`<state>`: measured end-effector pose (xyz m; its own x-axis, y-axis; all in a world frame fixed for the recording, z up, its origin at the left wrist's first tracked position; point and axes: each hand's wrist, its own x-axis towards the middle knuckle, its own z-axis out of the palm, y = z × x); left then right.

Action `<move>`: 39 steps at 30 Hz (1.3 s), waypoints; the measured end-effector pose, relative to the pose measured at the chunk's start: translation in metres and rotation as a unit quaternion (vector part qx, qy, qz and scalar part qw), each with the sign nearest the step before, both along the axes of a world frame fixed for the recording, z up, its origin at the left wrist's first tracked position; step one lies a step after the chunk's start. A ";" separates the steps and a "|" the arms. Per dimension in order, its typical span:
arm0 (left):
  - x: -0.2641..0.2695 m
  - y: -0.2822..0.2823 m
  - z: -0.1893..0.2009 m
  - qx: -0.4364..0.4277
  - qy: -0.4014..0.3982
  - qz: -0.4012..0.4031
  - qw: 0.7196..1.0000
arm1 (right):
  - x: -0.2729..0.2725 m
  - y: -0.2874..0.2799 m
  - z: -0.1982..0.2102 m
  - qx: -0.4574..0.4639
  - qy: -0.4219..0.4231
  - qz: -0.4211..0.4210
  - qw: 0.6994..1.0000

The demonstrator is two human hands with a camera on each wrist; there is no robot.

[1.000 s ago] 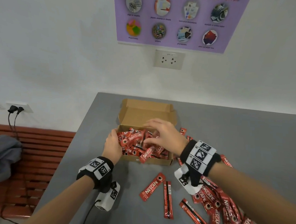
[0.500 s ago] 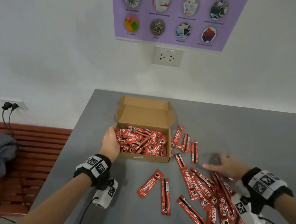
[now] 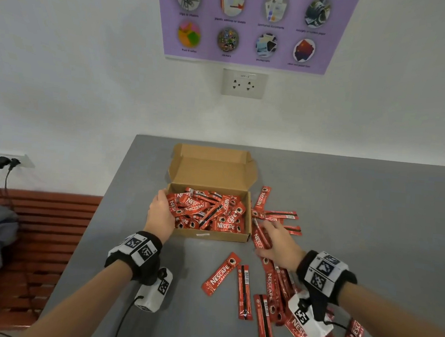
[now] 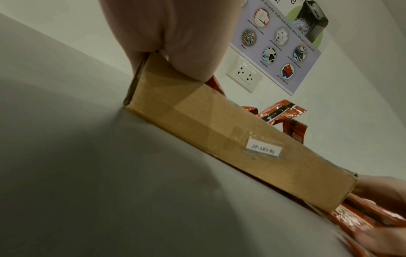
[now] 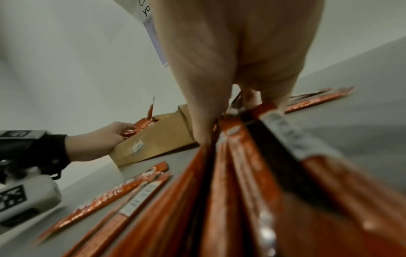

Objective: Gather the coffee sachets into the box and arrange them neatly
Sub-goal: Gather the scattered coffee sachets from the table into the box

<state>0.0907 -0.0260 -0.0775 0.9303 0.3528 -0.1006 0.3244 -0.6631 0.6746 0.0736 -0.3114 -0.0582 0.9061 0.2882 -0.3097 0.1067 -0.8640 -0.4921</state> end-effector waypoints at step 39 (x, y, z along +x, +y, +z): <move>-0.007 0.000 0.003 -0.010 -0.039 -0.016 0.999 | -0.043 0.020 0.013 -0.172 -0.058 0.564 0.806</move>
<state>0.0841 -0.0265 -0.0743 0.9464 0.3210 -0.0353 0.2496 -0.6579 0.7106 0.0309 -0.2915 -0.0455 0.1560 0.8635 -0.4797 0.9473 -0.2684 -0.1751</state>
